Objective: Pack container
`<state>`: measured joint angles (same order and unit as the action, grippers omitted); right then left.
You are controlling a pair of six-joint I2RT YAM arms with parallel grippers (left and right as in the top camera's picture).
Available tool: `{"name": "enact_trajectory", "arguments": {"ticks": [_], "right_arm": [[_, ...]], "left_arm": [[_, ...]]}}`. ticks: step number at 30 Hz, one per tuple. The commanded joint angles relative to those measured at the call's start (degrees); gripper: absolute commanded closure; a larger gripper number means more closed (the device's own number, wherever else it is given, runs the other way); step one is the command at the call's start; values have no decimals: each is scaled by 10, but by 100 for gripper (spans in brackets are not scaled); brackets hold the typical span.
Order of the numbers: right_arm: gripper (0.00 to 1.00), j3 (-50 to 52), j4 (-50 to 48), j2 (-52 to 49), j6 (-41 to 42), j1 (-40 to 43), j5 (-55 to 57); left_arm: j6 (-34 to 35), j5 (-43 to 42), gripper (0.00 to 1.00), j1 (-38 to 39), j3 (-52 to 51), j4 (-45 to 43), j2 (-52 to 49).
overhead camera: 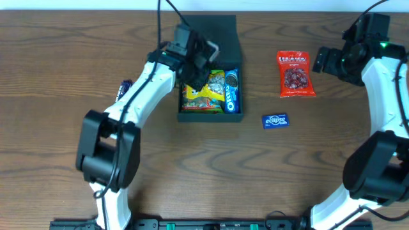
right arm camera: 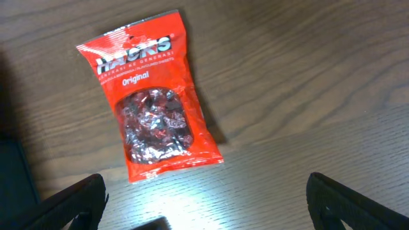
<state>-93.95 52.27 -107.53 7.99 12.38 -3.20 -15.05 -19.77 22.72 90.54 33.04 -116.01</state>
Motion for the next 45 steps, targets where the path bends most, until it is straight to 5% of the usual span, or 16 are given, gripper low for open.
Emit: {"name": "enact_trajectory", "arguments": {"ticks": [1, 8, 25, 36, 45], "right_arm": [[1, 0, -3, 5, -10, -4, -3], [1, 0, -2, 5, -8, -4, -3], [1, 0, 0, 5, -8, -4, -3], [1, 0, -5, 5, -8, -4, -3], [1, 0, -2, 5, -8, -4, -2]], "left_arm": [[-22, 10, 94, -1, -4, 9, -14], [-34, 114, 94, -2, -4, 16, -25], [-15, 139, 94, 1, 92, 32, -12], [-43, 147, 94, 24, 61, 80, -41], [-47, 264, 94, 24, 59, 35, -103]]}}
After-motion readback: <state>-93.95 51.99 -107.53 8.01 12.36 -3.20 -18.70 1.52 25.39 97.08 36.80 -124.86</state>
